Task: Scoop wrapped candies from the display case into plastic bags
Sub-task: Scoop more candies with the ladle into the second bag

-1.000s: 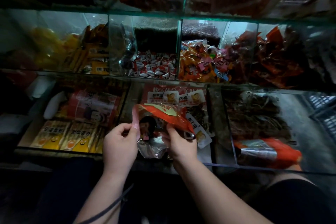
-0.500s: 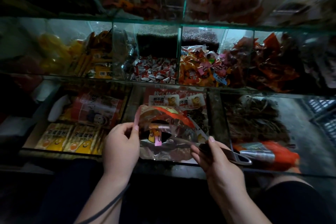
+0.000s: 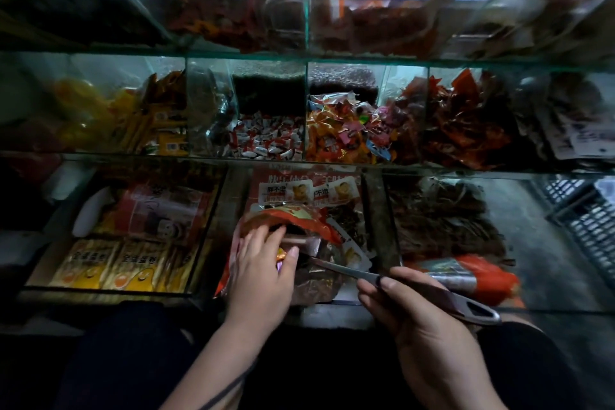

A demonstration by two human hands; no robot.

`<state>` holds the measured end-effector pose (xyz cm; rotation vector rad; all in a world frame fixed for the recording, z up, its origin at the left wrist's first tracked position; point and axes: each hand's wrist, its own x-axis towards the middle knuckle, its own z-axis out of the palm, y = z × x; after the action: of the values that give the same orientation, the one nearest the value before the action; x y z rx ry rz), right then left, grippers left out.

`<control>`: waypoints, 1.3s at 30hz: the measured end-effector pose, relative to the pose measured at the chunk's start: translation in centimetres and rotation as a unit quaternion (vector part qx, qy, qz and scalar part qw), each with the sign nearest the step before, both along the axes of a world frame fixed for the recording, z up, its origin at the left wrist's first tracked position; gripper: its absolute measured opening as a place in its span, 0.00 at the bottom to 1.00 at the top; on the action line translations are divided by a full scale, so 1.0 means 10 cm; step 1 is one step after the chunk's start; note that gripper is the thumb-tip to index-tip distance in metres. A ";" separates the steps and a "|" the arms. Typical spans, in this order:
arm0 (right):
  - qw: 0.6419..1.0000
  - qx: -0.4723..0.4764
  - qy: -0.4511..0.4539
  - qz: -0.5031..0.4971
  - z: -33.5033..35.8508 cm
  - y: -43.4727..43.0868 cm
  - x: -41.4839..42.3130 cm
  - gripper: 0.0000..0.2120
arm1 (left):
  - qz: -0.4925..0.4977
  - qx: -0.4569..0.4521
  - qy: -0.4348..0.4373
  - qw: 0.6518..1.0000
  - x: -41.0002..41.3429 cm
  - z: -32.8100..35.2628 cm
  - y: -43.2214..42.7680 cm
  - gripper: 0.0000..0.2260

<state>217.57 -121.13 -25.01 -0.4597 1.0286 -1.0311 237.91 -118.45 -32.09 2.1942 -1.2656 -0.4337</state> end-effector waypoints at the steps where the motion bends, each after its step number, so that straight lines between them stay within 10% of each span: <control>1: 1.000 -0.002 -0.013 0.007 0.08 0.01 -0.02 0.07 | -0.003 -0.011 -0.001 1.000 0.00 0.01 -0.01 0.24; 9: 0.996 -0.051 -0.056 0.036 0.50 -0.02 -0.06 0.17 | 0.012 -0.156 -0.094 0.983 -0.02 0.29 -0.22 0.20; 21: 0.984 -0.109 -0.095 -0.101 1.09 -0.41 -0.09 0.04 | -0.125 -0.189 -0.121 0.967 -0.06 1.19 -1.35 0.20; 29: 0.976 -0.164 0.000 -0.147 0.79 -1.05 0.45 0.06 | -0.090 -0.197 0.070 0.974 0.00 1.29 -1.71 0.25; 33: 0.867 -0.392 0.294 -0.089 0.48 -1.37 0.59 0.04 | -0.022 -0.229 0.127 0.965 0.12 1.14 -1.42 0.21; 39: 0.641 -0.603 0.464 0.099 0.54 -1.48 0.46 0.10 | -0.016 -0.196 0.160 0.967 0.17 1.02 -1.21 0.21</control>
<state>222.17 -135.98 -19.59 -2.3665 0.9423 -1.1730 239.66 -130.55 -21.93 1.6966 -1.1024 -0.4822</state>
